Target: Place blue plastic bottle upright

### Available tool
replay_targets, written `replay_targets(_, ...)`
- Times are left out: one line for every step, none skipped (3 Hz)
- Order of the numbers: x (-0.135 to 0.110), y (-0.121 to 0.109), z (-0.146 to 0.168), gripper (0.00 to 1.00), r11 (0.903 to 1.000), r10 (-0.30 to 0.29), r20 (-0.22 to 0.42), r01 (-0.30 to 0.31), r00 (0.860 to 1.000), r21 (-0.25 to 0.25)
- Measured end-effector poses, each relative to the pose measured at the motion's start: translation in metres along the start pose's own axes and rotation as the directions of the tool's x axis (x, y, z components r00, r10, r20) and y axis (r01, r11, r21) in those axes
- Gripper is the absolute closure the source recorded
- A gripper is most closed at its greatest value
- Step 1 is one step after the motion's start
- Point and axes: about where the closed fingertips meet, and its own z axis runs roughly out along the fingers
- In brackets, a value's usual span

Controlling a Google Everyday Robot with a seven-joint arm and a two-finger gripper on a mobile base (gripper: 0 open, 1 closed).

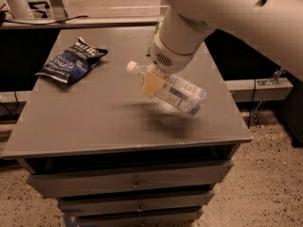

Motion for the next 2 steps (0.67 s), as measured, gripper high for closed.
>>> replay_targets(-0.013, -0.013, -0.033, 1.0, 0.9999, 0.012, 0.178, -0.012, 0.984, -0.005)
replay_targets(-0.012, -0.033, -0.055, 1.0, 0.9995, 0.032, 0.384, -0.029, 0.923, -0.012)
